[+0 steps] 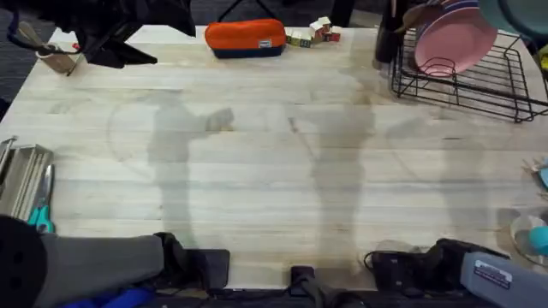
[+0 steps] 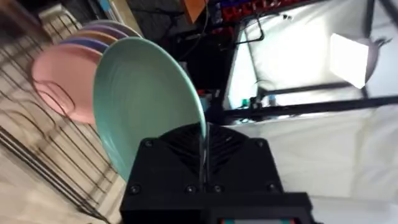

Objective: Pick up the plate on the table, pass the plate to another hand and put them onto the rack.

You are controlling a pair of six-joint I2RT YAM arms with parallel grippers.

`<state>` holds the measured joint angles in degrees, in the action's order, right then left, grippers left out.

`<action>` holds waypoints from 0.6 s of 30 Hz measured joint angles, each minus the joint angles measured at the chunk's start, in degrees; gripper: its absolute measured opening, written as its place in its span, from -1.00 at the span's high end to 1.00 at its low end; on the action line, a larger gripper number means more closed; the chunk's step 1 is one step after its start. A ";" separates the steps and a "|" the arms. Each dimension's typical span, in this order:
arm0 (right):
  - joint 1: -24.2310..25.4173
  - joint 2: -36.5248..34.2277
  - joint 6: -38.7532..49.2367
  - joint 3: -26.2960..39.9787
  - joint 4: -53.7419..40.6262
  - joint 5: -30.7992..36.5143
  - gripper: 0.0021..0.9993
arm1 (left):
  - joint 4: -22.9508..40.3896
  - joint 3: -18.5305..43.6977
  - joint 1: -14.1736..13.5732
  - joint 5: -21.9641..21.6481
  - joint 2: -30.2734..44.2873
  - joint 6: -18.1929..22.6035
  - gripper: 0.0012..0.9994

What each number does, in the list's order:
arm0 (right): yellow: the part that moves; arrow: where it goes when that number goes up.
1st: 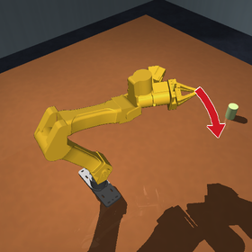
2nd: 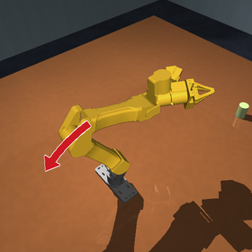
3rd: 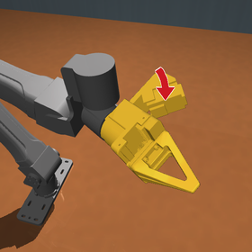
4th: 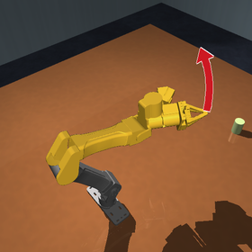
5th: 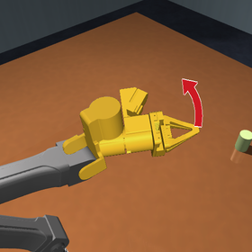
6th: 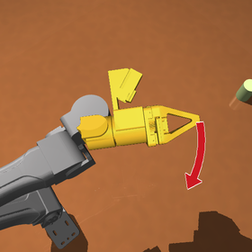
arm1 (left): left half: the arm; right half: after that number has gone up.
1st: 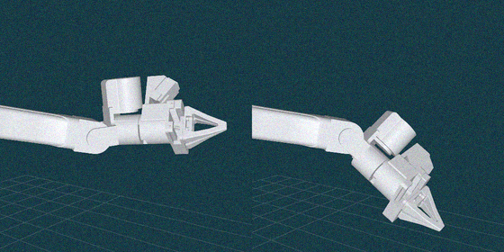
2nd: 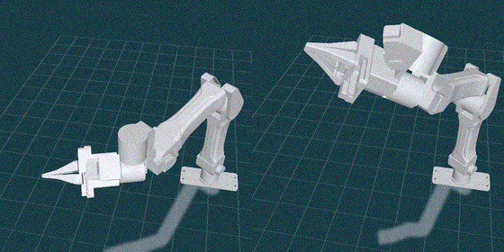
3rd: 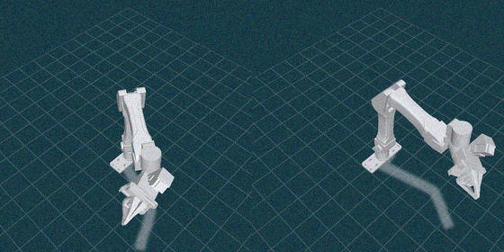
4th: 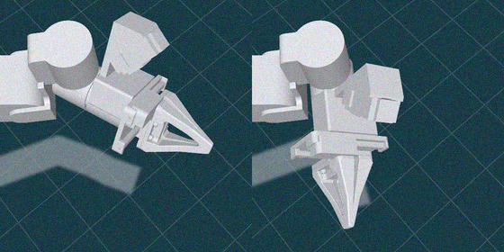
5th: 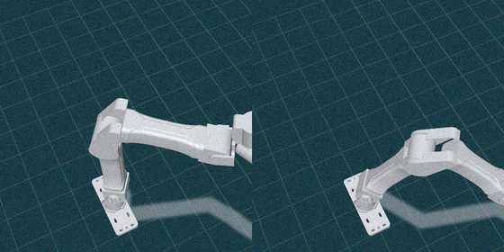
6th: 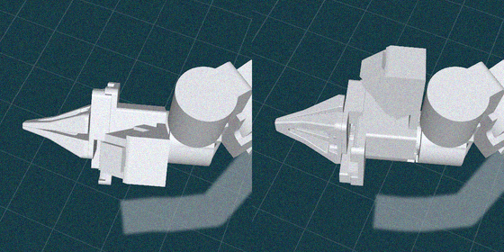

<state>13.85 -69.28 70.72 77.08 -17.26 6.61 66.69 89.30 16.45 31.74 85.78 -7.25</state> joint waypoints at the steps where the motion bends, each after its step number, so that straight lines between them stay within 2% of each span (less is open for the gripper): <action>1: 0.12 -0.02 1.48 0.00 -0.01 0.00 0.95 | -0.05 0.00 0.00 0.00 0.02 0.01 -0.99; 14: 4.03 -7.55 20.05 0.01 0.07 -0.27 0.95 | -0.04 0.00 0.00 -1.61 0.01 0.01 -0.99; 18: 4.38 -10.41 24.21 0.00 0.13 -2.77 0.95 | 0.01 0.00 0.00 -1.74 0.02 0.01 -0.99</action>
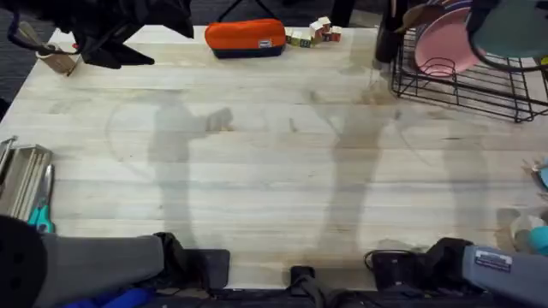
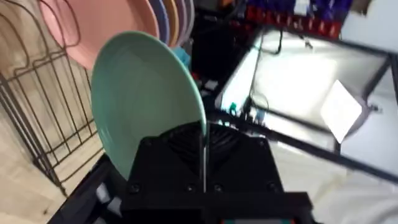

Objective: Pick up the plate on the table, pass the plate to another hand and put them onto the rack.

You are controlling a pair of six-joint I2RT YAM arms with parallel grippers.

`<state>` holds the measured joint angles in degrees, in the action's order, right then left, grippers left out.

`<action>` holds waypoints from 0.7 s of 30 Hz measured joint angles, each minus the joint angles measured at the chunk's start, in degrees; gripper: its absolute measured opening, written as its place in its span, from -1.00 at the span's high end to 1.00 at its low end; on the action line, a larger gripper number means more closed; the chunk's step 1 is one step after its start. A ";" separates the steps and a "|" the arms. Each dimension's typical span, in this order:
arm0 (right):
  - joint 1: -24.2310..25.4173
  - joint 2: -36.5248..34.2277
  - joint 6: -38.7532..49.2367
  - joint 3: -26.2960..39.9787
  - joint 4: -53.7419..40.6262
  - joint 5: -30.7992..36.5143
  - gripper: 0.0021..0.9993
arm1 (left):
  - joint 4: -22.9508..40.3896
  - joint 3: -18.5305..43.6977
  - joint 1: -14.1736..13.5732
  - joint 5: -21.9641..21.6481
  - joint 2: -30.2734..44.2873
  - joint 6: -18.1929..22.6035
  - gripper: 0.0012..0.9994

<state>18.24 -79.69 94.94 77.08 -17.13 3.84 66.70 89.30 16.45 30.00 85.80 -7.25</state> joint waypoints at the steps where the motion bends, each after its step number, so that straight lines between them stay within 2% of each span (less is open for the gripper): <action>1: 0.14 -0.56 0.70 0.00 0.12 -1.24 0.95 | 0.00 0.00 0.00 -0.02 -0.02 0.00 -0.99; 12: 0.74 -2.52 4.84 0.00 1.96 -11.70 0.95 | 0.00 0.00 0.00 -0.05 -0.01 0.00 -0.99; 21: 0.74 -7.65 8.90 0.02 5.25 -14.41 0.95 | -0.04 0.00 0.00 -0.07 -0.01 0.00 -0.99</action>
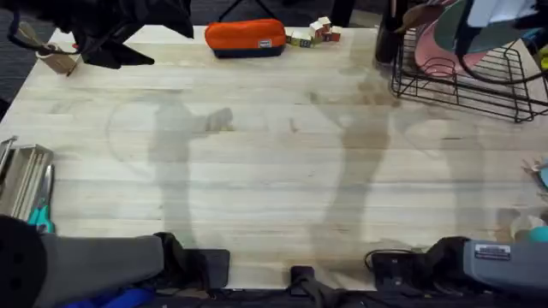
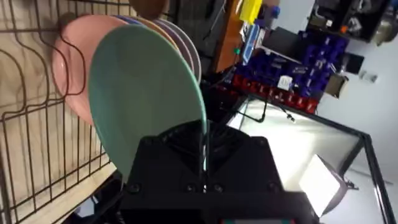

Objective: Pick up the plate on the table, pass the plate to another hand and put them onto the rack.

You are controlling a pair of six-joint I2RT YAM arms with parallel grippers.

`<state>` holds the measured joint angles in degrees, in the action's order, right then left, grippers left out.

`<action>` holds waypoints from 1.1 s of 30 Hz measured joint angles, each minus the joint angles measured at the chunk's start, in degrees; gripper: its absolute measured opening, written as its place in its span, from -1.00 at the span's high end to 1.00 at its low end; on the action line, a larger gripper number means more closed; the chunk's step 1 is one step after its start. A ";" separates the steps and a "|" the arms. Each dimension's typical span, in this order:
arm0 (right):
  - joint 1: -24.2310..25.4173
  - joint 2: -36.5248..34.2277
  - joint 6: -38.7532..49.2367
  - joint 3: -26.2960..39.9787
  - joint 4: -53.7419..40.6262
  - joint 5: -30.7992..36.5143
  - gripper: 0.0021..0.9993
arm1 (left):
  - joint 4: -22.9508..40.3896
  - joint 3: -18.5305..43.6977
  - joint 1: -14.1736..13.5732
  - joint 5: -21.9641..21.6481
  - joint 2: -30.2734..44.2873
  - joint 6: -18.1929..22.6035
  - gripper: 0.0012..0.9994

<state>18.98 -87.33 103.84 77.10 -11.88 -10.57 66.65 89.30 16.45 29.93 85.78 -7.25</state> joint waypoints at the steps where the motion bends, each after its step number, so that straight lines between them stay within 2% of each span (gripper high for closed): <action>1: 0.02 -0.76 0.29 0.00 0.57 -0.03 0.95 | 0.00 0.00 0.00 0.01 0.01 0.00 -0.99; 10: 0.66 -5.15 1.26 0.00 3.41 -0.26 0.95 | 0.04 0.00 0.00 0.00 0.00 0.00 -0.99; 29: 0.76 -11.64 1.46 -0.01 2.75 -0.24 0.94 | 0.04 0.00 0.00 0.01 -0.01 0.00 -0.99; 33: 0.76 -11.78 1.60 0.00 2.64 -0.24 0.81 | 0.04 0.00 0.00 0.02 -0.01 0.00 -0.99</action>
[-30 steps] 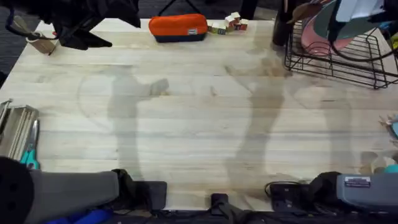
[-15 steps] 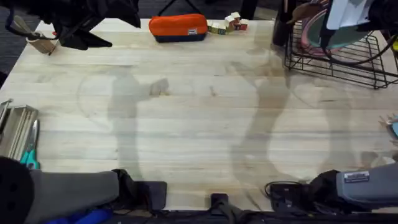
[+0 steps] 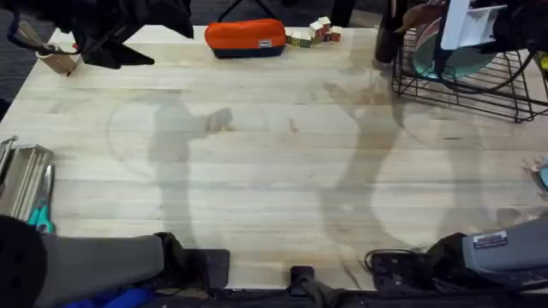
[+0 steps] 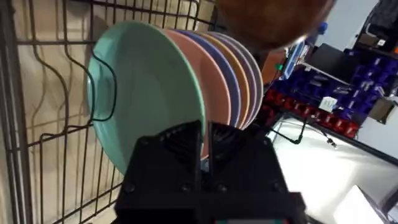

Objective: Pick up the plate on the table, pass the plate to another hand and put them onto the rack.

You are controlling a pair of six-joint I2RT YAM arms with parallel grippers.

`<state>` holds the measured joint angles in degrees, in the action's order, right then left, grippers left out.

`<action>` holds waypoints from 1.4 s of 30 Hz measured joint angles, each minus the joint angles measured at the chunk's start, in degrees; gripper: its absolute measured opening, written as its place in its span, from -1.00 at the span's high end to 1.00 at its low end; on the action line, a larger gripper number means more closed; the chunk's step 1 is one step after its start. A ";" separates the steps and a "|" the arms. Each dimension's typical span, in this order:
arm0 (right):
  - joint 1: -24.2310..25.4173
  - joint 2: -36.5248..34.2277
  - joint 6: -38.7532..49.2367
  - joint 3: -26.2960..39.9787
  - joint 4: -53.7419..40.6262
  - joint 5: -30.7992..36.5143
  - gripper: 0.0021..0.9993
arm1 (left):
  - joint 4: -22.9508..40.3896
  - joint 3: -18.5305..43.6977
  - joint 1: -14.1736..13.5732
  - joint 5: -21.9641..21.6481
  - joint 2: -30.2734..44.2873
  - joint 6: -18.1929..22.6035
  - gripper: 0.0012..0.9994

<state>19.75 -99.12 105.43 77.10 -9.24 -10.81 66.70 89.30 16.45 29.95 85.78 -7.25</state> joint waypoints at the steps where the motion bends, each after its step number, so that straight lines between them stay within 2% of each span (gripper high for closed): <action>1: 0.00 0.01 0.04 0.00 0.09 0.02 0.78 | 0.00 0.00 0.00 -0.01 0.00 0.00 -0.99; 6: 0.00 0.01 0.05 -0.01 0.14 0.04 0.58 | 0.00 0.00 0.00 -0.02 0.00 0.00 -0.99; 24: 0.00 0.52 0.04 0.00 -0.35 0.74 0.51 | 0.00 0.00 0.00 -0.02 0.00 0.00 -0.99; 29: 0.00 3.34 0.04 0.00 -2.49 0.91 0.48 | 0.00 0.00 0.00 -0.02 0.00 0.00 -0.99; 32: 0.00 5.96 0.06 0.00 -4.79 0.94 0.38 | 0.00 0.00 0.00 -0.02 0.01 0.00 -0.99; 35: 0.00 8.54 0.04 0.00 -7.78 0.94 0.10 | 0.00 0.00 0.00 -0.02 0.01 0.00 -0.99; 38: 0.00 10.61 0.06 0.00 -10.31 0.94 -0.74 | 0.06 0.00 0.00 -0.02 0.00 0.00 -0.99; 39: 0.00 11.21 0.23 0.00 -10.89 0.94 -0.92 | 0.14 0.00 0.00 -0.02 0.01 0.00 -0.99; 42: 0.00 13.15 -0.30 0.00 -12.79 0.94 -0.99 | 0.20 0.00 0.00 -0.02 0.00 0.00 -0.99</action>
<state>19.75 -85.96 105.13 77.10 -22.03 -9.87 66.89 89.30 16.45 29.93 85.78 -7.25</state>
